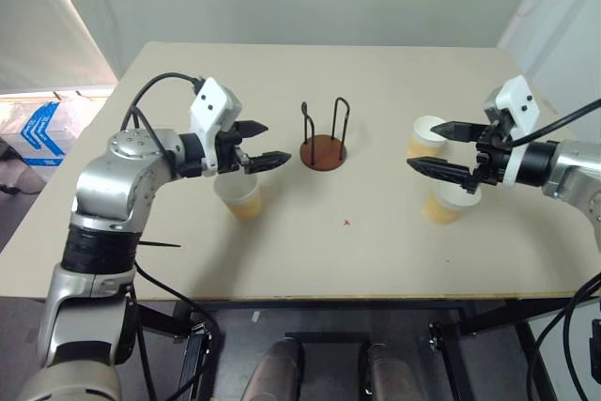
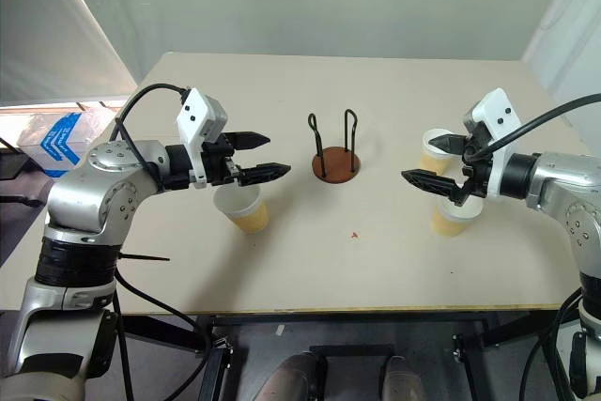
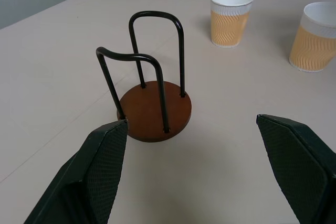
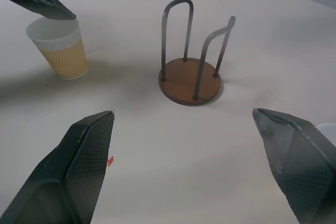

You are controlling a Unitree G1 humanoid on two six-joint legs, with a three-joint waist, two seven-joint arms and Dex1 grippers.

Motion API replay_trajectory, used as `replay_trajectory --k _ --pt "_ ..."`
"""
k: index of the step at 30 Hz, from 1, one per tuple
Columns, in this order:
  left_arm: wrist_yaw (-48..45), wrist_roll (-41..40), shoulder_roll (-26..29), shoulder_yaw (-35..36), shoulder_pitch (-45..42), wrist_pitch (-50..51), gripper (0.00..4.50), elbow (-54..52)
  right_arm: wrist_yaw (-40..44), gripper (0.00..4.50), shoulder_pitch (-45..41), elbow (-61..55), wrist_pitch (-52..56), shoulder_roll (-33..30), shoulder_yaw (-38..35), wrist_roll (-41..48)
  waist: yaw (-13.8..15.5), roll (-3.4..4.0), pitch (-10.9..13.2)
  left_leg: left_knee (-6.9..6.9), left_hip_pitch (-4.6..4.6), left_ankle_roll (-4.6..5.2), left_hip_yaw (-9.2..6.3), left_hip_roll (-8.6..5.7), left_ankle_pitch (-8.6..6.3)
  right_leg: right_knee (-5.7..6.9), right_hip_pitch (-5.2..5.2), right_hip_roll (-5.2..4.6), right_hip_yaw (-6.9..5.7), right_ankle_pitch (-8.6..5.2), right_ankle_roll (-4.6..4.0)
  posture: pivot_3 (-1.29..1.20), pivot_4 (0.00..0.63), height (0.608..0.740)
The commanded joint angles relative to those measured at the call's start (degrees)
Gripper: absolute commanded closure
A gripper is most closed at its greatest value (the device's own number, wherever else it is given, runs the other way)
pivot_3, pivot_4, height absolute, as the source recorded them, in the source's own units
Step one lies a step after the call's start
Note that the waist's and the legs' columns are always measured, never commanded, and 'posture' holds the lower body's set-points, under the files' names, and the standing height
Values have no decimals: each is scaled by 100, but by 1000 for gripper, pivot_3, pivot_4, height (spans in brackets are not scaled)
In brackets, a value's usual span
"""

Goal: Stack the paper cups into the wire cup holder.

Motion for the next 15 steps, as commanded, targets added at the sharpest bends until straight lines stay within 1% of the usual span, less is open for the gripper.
replay_trajectory --k 1,15 --pt "32 -40 62 171 -7 -15 213 -222 32 35 -32 -158 -52 -89 -118 86 0 0 0 0 0 0 0 0 0 0 0 0 0 0 0 0 150 740" --pt "149 0 9 87 32 17 213 -215 -17 35 -61 -218 44 -87 -135 203 0 0 0 0 0 1 0 0 1 1 0 0 0 -1 1 0 150 740"
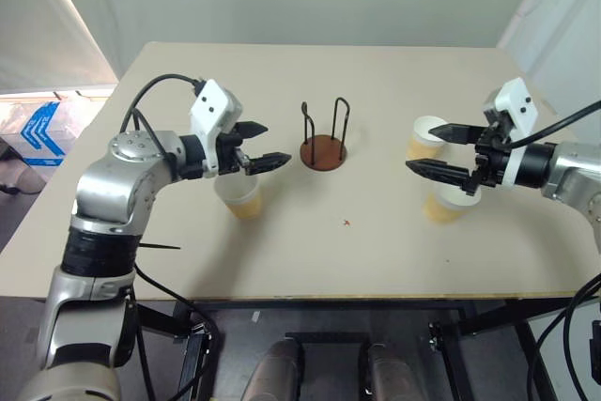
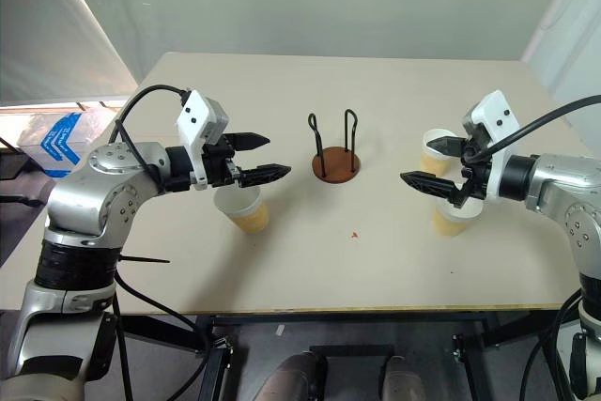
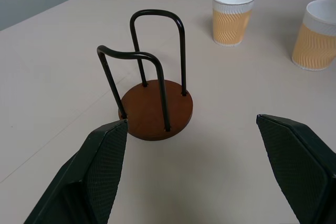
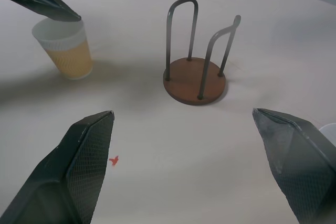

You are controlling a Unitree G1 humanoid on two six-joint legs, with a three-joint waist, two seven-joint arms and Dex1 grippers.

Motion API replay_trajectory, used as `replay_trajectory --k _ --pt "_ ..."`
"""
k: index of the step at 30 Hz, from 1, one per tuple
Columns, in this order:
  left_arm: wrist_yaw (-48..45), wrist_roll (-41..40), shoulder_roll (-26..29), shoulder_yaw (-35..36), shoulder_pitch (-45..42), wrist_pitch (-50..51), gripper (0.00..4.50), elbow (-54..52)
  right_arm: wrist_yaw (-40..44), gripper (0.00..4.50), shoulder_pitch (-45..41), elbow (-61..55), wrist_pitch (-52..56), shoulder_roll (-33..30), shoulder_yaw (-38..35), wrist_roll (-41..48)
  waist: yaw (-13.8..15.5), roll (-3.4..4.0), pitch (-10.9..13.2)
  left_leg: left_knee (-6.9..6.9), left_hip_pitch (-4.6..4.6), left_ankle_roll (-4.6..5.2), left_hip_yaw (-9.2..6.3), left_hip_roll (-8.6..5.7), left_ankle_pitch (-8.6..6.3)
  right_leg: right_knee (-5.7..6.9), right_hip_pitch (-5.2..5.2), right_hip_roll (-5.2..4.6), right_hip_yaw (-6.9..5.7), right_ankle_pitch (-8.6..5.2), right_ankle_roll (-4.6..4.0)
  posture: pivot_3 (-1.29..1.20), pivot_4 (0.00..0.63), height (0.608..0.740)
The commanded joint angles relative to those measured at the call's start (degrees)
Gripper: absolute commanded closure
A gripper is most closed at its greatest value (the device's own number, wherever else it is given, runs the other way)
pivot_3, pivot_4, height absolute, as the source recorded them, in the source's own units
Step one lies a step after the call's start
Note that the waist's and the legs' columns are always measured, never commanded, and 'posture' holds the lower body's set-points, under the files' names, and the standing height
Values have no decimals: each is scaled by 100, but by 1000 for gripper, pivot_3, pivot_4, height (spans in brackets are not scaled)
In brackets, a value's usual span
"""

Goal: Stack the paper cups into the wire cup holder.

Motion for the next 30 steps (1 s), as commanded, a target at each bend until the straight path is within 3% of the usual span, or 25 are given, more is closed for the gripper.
replay_trajectory --k 1,11,30 --pt "37 24 -3 49 -51 6 213 -92 -45 35 -65 -249 134 -86 -183 197 0 0 0 0 0 0 0 0 0 0 0 0 0 0 0 0 150 740" --pt "29 388 -198 -265 -379 -199 213 366 -178 35 -72 -616 593 -86 -329 738 3 -1 0 0 -1 1 1 0 3 -1 1 0 0 -1 1 0 150 740" --pt "731 1455 -1355 -780 -1140 -880 213 1967 -589 35 -4 -910 643 -28 -309 971 12 -4 2 4 -4 6 3 -1 6 -3 4 -2 0 -1 16 0 150 740"
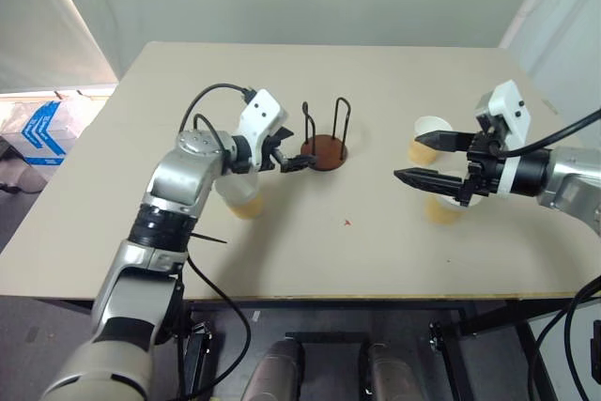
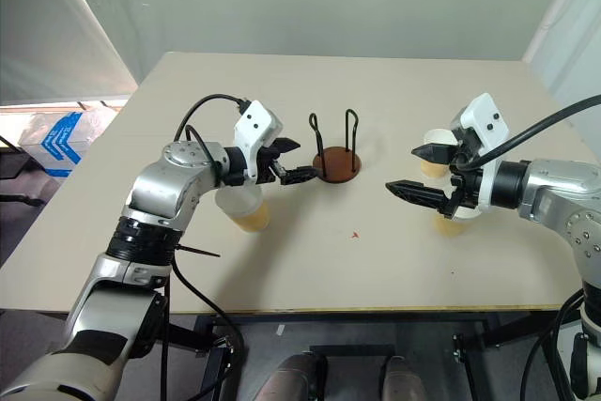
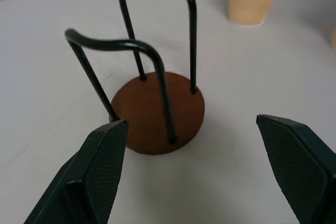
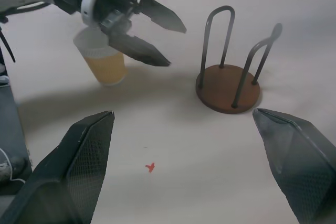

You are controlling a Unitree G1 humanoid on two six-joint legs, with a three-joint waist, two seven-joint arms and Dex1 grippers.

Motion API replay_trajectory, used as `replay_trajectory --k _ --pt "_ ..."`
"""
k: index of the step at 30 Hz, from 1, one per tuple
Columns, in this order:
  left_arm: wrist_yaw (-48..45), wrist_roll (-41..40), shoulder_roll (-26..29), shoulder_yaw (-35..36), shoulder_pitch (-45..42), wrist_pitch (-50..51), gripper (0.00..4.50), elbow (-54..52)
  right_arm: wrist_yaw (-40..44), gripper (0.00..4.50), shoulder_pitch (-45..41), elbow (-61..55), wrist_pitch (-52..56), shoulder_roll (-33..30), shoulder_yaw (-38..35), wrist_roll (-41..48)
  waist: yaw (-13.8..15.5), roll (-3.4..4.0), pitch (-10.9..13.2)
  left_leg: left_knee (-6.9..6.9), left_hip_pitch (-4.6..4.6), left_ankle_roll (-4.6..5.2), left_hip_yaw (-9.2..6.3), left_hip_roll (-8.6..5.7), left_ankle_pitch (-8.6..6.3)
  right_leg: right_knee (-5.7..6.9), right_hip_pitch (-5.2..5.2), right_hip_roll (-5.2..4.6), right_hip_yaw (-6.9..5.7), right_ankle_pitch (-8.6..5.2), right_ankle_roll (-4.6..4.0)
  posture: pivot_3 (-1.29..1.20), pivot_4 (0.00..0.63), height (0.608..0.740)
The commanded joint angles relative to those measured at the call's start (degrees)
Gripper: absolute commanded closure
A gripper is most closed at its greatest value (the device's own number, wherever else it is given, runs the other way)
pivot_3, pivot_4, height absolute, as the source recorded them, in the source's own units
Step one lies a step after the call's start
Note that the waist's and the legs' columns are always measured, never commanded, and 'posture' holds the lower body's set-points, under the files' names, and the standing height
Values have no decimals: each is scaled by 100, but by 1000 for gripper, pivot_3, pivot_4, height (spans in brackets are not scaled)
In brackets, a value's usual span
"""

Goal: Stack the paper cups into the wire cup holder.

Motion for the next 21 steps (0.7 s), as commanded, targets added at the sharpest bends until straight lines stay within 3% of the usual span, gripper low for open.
replay_trajectory --k 1,21 --pt "316 231 -155 98 -272 -312 213 321 -107 35 -4 -203 -17 -30 -172 103 5 0 0 1 0 0 0 0 0 0 1 0 1 0 1 0 150 740" --pt "592 560 -922 102 -815 -975 213 1638 -209 35 119 -219 -104 -77 -177 65 27 -1 0 13 -3 7 6 -3 2 -1 4 0 3 8 21 0 150 740"
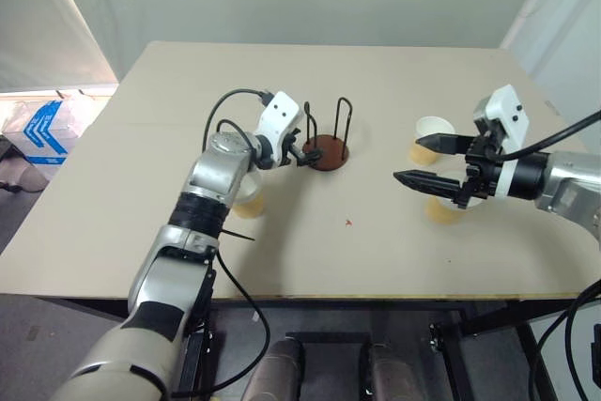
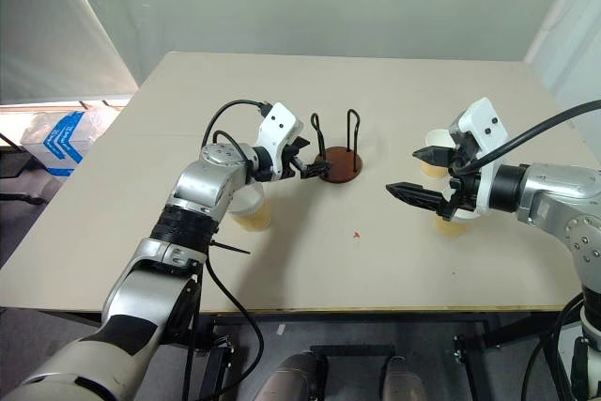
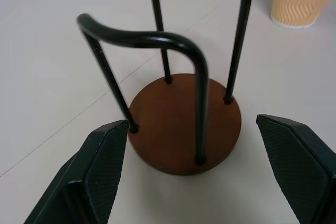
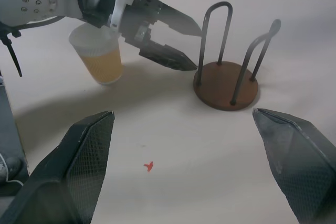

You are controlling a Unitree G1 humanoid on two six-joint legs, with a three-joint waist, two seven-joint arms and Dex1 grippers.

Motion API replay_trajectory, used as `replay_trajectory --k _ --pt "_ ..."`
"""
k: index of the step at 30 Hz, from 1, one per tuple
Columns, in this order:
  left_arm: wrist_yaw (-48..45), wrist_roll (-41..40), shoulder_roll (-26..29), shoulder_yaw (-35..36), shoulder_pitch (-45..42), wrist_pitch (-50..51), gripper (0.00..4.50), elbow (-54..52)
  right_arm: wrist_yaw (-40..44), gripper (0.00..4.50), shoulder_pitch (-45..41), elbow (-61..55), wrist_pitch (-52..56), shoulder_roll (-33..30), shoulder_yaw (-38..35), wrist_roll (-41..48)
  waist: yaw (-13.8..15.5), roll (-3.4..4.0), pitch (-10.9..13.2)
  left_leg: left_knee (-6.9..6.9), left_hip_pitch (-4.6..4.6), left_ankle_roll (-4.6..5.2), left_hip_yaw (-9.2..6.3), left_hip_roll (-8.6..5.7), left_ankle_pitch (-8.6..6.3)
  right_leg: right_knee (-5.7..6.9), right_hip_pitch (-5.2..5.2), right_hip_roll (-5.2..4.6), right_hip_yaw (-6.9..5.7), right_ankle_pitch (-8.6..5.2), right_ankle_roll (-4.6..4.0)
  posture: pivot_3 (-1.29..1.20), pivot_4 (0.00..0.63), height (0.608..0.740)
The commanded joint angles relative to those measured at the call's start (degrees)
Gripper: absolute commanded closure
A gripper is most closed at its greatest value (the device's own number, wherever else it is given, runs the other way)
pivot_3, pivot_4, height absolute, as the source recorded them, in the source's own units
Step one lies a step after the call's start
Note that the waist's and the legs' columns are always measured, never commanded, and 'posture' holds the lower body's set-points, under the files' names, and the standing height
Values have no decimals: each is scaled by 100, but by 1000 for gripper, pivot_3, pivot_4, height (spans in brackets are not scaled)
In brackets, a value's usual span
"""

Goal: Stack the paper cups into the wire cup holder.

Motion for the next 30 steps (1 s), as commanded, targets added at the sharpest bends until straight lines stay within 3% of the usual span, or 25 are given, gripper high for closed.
replay_trajectory --k 1,5,8,18,19,23,30 --pt "32 71 -115 98 -283 -235 213 139 -52 35 -40 -149 -102 -72 -174 27 2 0 0 1 0 0 1 0 0 0 1 0 1 2 4 0 150 740" --pt "121 84 -292 143 -452 -367 213 360 -53 35 -13 -160 -110 -79 -178 24 8 0 0 3 0 3 4 0 1 0 1 0 3 3 5 0 150 740" --pt "192 65 -427 204 -539 -410 761 445 -59 0 -1 -169 -110 -79 -182 26 11 -1 0 3 0 4 5 -1 2 0 2 0 3 10 18 0 150 740" --pt "126 24 -557 320 -606 -459 4327 388 -118 0 121 -254 -88 -107 -280 65 14 -1 1 2 0 7 10 0 1 0 2 0 4 14 42 0 150 740" --pt "16 -16 -516 314 -580 -402 4491 256 -109 0 124 -257 -77 -135 -303 77 14 -1 0 3 -1 7 10 0 1 -1 2 0 4 14 42 0 150 740" --pt "-463 -167 -328 245 -396 -127 4491 -344 31 0 93 -246 59 -391 -493 225 16 -1 1 3 -3 9 11 -1 0 -2 2 0 4 13 42 0 150 740" --pt "-1218 -489 -18 17 57 601 4491 -1632 893 0 64 -113 422 -1719 -1361 822 56 -1 1 4 -14 10 11 -4 -9 -4 2 -1 5 -21 13 0 150 740"
